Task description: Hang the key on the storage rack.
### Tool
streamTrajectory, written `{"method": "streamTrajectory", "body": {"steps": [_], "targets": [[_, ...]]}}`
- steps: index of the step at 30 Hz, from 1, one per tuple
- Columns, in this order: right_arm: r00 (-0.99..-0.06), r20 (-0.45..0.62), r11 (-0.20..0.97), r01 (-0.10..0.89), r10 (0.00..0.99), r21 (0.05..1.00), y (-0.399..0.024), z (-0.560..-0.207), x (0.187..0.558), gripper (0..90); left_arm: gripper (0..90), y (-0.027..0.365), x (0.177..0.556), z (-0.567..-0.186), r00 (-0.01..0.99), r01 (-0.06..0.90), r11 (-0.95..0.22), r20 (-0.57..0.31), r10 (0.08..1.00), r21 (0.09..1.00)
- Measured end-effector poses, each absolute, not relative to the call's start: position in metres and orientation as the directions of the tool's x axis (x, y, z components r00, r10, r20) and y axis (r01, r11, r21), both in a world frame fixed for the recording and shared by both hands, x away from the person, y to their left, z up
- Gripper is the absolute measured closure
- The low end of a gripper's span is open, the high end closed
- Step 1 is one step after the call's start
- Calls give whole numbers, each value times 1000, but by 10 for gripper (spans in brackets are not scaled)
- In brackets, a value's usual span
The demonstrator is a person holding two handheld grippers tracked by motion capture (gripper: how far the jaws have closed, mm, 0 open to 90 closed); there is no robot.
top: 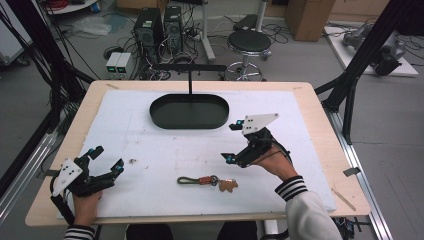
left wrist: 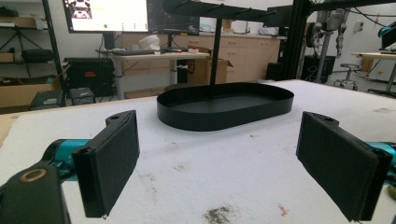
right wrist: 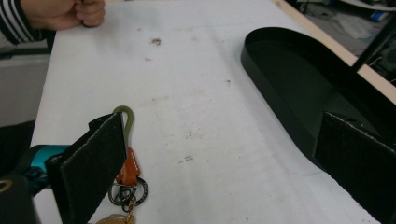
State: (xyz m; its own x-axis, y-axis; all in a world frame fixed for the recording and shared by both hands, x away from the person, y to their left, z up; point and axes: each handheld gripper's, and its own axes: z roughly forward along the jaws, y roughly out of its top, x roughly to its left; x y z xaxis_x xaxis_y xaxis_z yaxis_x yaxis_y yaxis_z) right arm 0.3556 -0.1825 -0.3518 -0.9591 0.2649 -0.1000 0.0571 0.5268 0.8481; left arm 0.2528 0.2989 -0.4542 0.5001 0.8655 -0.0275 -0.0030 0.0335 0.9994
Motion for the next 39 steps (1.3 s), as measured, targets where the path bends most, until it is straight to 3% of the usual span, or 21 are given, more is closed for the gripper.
{"method": "streamTrajectory", "body": {"steps": [17,39], "targets": [[-991,-98,665,-12,92,746,-146,-364,357,21,138,299,253,-454,500,-4,34,-27,866,999],[-997,-79,796,-61,-17,602,-111,-389,346,21,138,299,253,-454,500,-2,35,-29,865,999]]}}
